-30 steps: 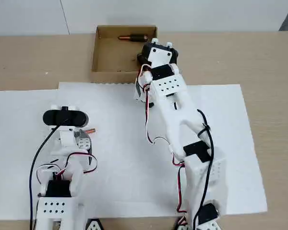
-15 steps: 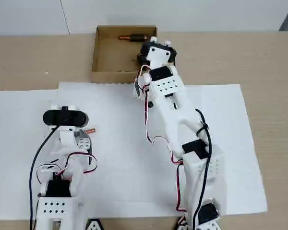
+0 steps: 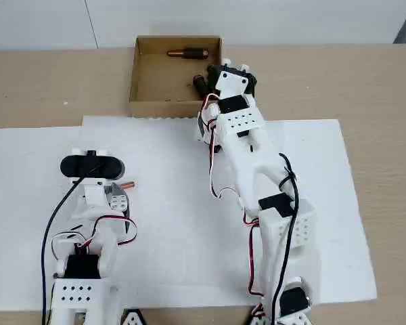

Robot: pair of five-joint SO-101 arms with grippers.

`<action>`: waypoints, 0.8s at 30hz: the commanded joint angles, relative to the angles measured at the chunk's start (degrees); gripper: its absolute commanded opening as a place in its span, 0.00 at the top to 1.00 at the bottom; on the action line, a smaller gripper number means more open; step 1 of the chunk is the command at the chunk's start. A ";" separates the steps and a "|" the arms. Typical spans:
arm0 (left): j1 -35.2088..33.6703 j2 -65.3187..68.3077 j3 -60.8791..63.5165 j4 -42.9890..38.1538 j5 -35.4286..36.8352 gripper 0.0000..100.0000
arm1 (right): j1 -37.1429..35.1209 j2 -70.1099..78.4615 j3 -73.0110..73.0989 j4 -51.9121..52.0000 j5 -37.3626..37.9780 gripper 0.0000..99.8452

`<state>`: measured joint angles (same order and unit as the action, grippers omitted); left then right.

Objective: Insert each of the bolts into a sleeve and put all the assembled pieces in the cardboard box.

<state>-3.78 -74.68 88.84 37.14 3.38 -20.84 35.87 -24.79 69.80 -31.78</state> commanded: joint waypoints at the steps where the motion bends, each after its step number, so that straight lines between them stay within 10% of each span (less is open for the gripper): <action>1: -0.53 -0.44 -0.31 0.18 0.18 0.99 | -0.13 -0.13 -2.29 -0.66 0.09 0.86; 6: -0.53 -0.44 -0.31 0.18 0.18 0.99 | -0.22 -0.22 -2.29 -0.66 0.18 1.00; 24: 1.41 -0.44 -0.31 0.18 -1.93 0.99 | -4.26 -29.05 -2.37 13.93 1.58 1.00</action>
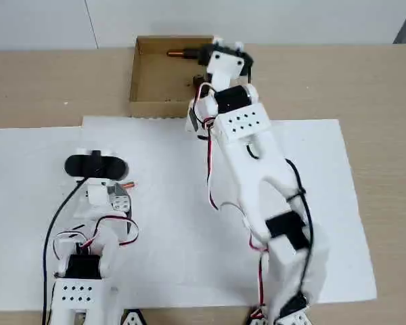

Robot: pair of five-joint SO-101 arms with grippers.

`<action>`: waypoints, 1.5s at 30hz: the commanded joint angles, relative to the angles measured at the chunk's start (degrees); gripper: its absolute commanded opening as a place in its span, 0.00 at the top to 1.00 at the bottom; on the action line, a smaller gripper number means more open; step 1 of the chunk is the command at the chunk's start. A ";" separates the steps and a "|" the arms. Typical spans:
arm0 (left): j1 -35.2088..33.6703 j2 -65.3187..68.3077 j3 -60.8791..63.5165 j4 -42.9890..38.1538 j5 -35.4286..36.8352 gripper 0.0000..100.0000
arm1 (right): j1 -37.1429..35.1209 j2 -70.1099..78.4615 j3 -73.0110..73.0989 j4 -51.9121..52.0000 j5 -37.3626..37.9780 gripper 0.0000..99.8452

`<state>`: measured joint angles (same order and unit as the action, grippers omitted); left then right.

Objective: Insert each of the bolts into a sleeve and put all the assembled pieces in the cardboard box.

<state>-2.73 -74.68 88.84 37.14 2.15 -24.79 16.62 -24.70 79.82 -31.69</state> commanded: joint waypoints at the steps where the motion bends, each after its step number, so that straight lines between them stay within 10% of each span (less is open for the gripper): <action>1: 0.35 -0.44 -0.31 0.18 -0.70 0.99 | -0.31 -11.74 -2.37 5.49 2.02 1.00; 15: -0.26 -0.53 -3.21 1.23 -0.62 0.99 | 0.04 -40.75 6.42 18.77 2.29 1.00; 30: -0.18 -0.35 -37.32 40.00 1.85 0.99 | 7.08 -88.75 63.38 17.01 2.11 1.00; 45: -0.18 -0.09 -37.05 41.67 22.24 0.99 | 7.25 -118.81 77.45 8.22 7.74 1.00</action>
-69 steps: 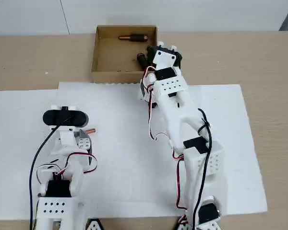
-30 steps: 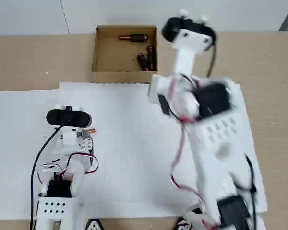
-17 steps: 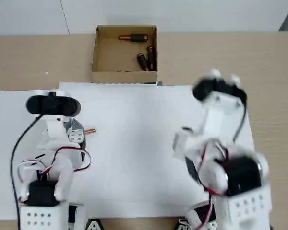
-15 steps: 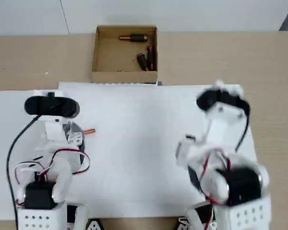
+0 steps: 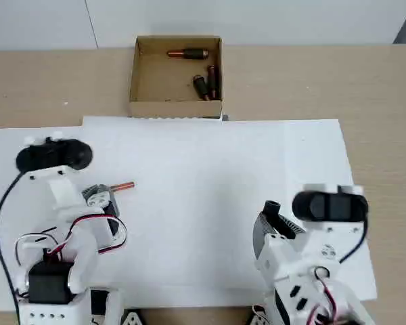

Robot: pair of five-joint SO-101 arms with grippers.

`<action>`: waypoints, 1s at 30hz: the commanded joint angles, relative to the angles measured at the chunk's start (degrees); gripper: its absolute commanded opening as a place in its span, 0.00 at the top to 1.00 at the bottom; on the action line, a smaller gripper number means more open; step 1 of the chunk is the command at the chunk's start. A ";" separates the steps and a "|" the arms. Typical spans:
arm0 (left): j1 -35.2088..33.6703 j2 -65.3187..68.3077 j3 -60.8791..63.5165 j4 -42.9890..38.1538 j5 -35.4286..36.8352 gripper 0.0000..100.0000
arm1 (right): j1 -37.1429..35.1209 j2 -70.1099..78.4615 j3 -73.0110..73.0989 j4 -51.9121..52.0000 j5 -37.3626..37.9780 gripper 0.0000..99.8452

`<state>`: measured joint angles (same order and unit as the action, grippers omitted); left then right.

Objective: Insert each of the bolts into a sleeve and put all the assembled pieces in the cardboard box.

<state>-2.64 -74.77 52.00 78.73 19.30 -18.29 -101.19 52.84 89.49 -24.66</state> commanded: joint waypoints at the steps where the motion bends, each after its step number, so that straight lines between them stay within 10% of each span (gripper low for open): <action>1: -0.26 0.00 -0.22 0.09 7.65 0.99 | 0.75 -1.01 0.00 -1.45 0.70 1.00; 10: -0.26 0.09 -0.13 0.35 21.89 0.99 | 0.75 -1.01 0.70 -1.54 0.53 1.00; 30: -0.18 20.57 -6.73 5.19 28.92 0.99 | 7.87 -1.54 7.03 -2.59 0.53 1.00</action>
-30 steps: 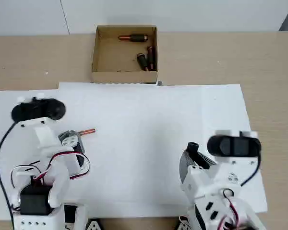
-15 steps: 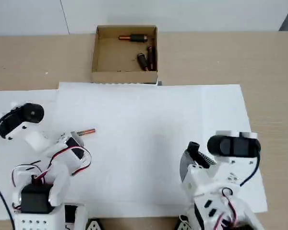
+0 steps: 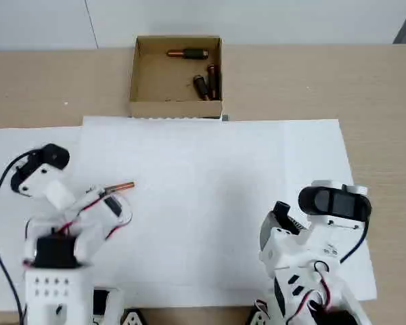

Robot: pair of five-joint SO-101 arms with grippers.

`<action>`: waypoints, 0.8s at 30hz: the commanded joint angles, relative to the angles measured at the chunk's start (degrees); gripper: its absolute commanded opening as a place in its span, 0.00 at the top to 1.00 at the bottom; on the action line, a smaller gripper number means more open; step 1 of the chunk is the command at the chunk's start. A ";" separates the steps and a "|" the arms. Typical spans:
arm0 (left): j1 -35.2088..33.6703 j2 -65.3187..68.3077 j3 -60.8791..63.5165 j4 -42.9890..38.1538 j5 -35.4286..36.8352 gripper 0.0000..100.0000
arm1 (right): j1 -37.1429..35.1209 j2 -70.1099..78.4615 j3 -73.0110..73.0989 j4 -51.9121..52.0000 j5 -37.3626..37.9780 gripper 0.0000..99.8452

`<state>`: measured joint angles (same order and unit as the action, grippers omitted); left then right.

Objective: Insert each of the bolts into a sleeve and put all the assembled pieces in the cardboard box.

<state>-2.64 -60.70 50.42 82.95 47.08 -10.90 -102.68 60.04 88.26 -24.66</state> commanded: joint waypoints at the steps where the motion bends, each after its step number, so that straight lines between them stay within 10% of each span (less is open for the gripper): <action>1: -0.18 9.14 -6.64 1.32 1.67 0.99 | 0.48 -0.04 -0.18 -1.36 0.53 1.00; 24: -6.07 43.96 -27.74 9.41 8.70 0.88 | 0.57 -0.04 0.79 -1.19 0.62 1.00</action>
<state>-6.68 -18.86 25.01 92.18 55.60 -10.90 -102.59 61.10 88.26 -24.66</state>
